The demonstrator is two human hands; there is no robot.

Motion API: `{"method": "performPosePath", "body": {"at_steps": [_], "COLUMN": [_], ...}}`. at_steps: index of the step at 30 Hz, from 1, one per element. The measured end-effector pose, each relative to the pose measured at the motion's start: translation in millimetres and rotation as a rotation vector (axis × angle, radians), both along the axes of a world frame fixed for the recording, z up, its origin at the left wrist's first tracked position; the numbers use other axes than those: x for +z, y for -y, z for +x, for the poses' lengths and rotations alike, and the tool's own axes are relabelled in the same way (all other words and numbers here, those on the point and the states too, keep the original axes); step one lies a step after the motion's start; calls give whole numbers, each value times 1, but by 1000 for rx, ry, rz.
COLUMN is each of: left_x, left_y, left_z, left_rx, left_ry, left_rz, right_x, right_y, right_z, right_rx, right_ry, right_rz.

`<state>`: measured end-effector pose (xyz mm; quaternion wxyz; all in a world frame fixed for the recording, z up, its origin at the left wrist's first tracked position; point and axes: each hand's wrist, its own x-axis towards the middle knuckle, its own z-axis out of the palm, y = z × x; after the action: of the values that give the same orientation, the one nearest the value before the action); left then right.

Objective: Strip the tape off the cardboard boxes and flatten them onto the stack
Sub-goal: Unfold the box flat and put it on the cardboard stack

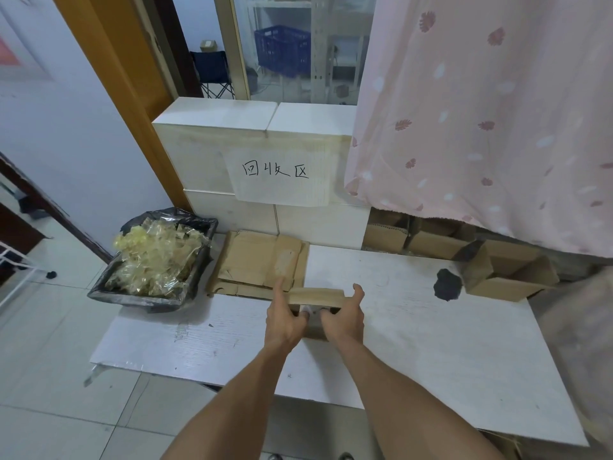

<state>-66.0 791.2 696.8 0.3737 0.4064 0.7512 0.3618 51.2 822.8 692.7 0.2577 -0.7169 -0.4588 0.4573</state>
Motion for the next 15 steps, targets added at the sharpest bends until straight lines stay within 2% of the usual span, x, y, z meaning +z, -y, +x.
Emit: {"method": "performPosePath", "body": {"at_steps": [5,11,15], "left_x": [1,-12,-29], "left_y": [-2,1,7], "left_z": [-2,3,0], "left_rx": [81,11,-61], "left_ry": [75,29,-111], "left_rz": [-13,-94,-201], "right_x": [4,-2,-7], "right_y": [-4,6,14], "right_z": [7,12,17], "right_rx": [-108,56,233], "right_ry": [27,182,387], "right_rz": [-15,-89,-159]}}
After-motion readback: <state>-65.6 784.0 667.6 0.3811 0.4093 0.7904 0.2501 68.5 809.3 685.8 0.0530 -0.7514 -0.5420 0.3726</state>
